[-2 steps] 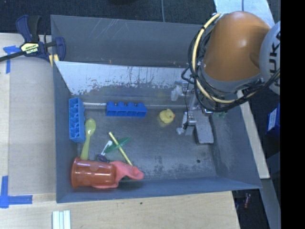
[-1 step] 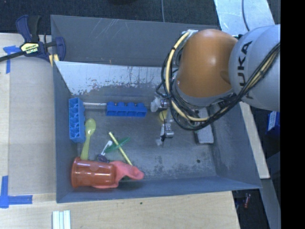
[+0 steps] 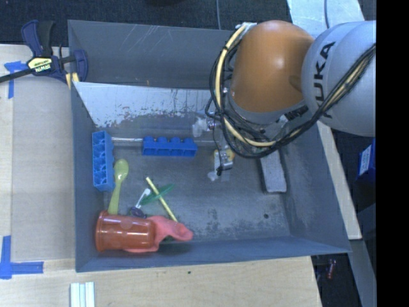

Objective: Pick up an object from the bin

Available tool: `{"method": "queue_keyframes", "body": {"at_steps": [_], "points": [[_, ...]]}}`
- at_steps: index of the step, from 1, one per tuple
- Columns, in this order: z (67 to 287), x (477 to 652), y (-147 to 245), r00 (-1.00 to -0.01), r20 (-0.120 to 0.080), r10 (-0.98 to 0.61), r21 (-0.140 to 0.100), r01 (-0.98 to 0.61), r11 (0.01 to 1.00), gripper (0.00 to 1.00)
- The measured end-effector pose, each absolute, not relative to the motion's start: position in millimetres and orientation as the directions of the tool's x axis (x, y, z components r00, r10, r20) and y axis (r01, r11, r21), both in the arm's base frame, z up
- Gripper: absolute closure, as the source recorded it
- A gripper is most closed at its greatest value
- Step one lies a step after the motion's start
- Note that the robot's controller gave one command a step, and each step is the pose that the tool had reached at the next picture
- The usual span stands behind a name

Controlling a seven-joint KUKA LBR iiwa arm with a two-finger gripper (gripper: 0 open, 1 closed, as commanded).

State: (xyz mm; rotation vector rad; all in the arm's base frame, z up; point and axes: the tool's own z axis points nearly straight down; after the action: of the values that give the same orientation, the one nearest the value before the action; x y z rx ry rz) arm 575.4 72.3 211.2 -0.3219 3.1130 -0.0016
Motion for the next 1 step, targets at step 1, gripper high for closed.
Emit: {"method": "queue_keyframes", "body": {"at_steps": [1], "points": [[143.3, 529.5, 122.3, -0.999, -0.008, -0.049, 0.002, -0.049, 0.999, 0.00]]}}
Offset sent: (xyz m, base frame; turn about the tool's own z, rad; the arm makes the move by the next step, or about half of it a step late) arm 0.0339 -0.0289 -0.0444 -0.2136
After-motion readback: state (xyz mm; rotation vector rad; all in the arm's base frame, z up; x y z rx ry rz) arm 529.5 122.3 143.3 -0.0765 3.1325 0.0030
